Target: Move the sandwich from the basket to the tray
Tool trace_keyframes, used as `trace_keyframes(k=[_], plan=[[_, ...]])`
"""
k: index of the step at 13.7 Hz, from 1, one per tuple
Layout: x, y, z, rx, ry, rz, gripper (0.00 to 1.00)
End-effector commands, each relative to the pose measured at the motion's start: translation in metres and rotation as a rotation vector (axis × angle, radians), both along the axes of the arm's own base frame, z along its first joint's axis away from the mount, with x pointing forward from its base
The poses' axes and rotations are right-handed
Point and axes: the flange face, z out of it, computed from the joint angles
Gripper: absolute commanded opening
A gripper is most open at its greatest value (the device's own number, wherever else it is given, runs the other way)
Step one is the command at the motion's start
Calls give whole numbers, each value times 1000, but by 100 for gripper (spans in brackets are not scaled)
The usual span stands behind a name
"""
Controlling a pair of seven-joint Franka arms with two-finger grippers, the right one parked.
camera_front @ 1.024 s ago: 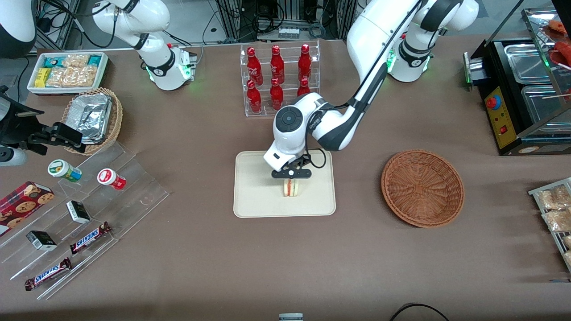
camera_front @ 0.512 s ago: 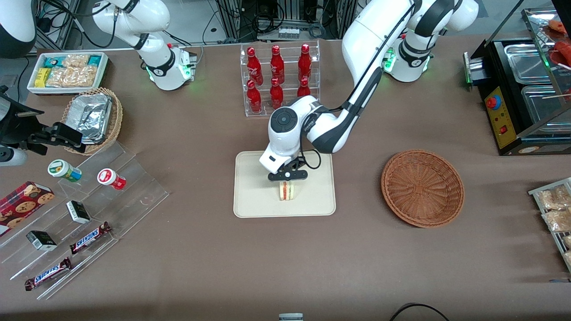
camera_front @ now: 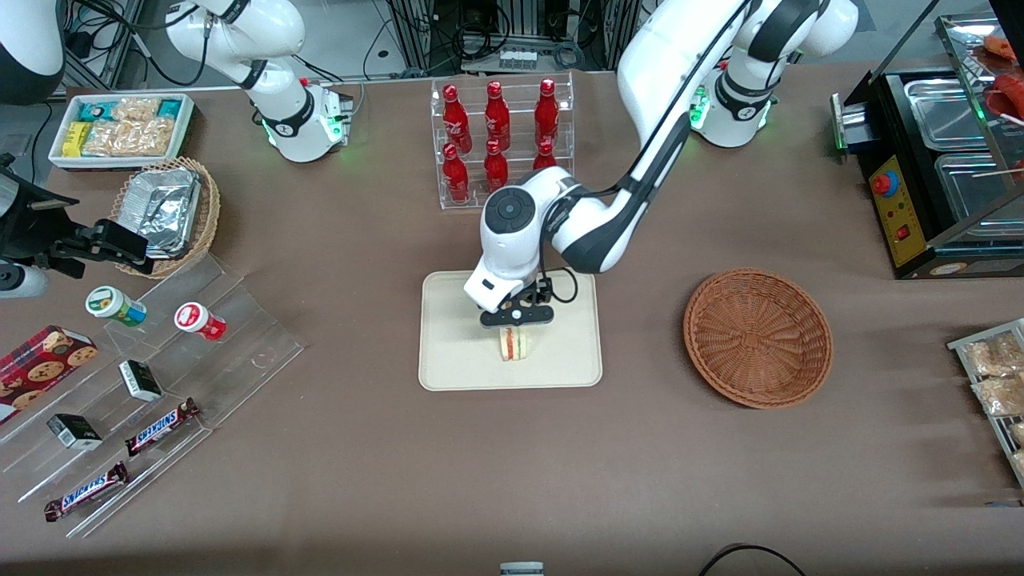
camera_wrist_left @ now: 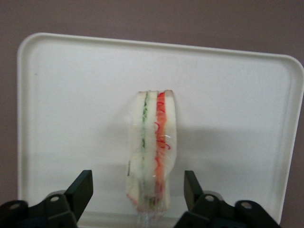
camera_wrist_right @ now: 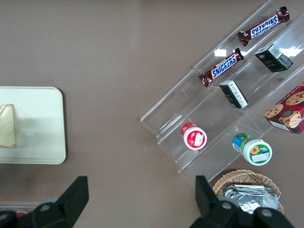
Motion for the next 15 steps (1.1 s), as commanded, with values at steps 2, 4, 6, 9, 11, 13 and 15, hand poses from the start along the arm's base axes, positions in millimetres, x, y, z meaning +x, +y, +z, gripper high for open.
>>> trace_keyframes(k=[2,4,6,9,11,13,15], plan=[[24,107,139,85,54,136,100],[33,167,188,106,79,121,100],[40,231,226,121,113,96,100],[45,309,264,116,142,29,100],[48,358,277,87,157,-8,100],[46,404,287,49,159,-46,100],[37,442,292,-4,164,-112,100]])
